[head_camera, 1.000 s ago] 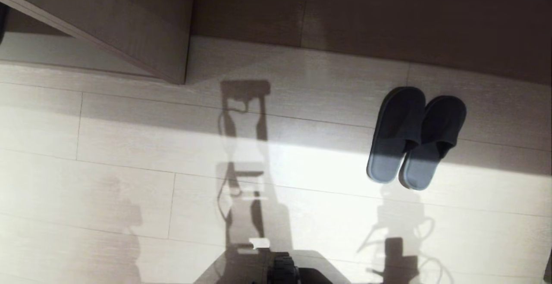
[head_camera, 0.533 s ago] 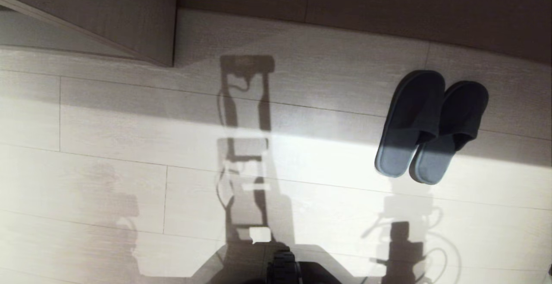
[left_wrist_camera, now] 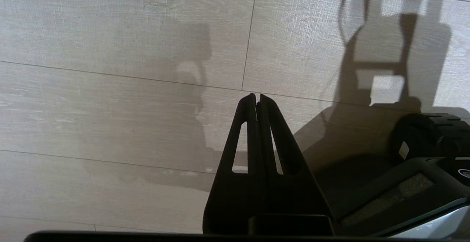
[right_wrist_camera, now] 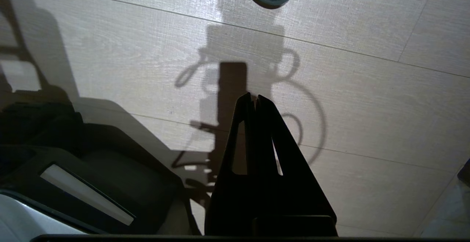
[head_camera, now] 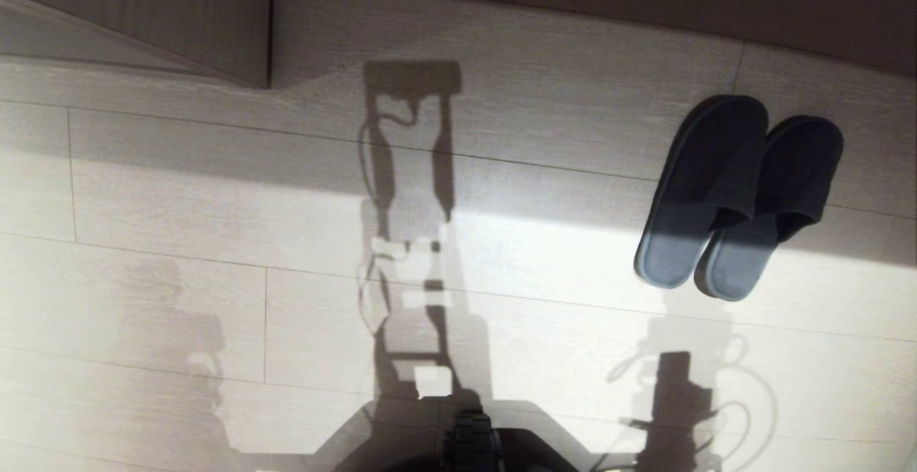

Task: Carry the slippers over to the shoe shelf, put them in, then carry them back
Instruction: Pick up the slippers on the floor

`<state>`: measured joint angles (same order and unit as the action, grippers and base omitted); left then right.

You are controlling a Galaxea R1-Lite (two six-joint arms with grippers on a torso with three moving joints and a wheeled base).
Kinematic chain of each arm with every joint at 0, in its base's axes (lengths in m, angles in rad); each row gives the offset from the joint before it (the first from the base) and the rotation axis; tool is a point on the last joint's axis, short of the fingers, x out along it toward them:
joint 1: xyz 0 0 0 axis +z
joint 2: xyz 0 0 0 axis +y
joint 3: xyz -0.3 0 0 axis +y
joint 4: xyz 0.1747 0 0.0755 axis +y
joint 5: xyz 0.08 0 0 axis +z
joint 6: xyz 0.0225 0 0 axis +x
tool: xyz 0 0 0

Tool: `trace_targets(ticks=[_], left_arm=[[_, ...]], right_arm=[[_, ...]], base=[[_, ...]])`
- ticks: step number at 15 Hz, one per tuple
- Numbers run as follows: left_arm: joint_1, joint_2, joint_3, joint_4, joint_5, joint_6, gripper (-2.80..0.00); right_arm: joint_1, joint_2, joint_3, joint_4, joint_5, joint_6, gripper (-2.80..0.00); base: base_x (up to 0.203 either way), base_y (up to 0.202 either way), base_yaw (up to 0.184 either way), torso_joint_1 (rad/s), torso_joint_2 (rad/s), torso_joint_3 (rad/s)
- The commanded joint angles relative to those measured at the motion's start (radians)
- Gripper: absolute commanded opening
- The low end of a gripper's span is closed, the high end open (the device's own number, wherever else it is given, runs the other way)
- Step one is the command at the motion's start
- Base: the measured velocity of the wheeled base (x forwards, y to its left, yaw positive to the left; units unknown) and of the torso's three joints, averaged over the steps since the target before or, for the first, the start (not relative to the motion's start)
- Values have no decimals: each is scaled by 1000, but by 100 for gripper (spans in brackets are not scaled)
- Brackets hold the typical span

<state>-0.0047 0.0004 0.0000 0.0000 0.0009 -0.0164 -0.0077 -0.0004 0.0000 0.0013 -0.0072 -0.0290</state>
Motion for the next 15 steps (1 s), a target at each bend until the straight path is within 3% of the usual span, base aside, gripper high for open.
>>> trace_targets(ticks=[1,5,8,12,14,15], left_arm=[[0,0,2,0,1,0,-280],[0,0,2,-2,2,1,-280],[0,0,2,-2,1,4,-280],[0,0,2,-2,1,6,-280],[0,0,2,-2,2,6,-280],[0,0,2,-2,1,6,-280]], right_arm=[[0,-1,0,0,0,-2,-280],[0,3,-25,14,2,7,-280],[5,192,-143,45,9,16,-280],[17,652,-233,-162,10,28,-280],[19,899,-249,-353,10,14,-280],[20,1035,-259,-471,8,5,0]], base=[[0,0,0,0,0,0],[0,0,0,0,0,0],[0,0,0,0,0,0],[0,0,0,0,0,0],[0,0,0,0,0,0],[0,0,0,0,0,0]])
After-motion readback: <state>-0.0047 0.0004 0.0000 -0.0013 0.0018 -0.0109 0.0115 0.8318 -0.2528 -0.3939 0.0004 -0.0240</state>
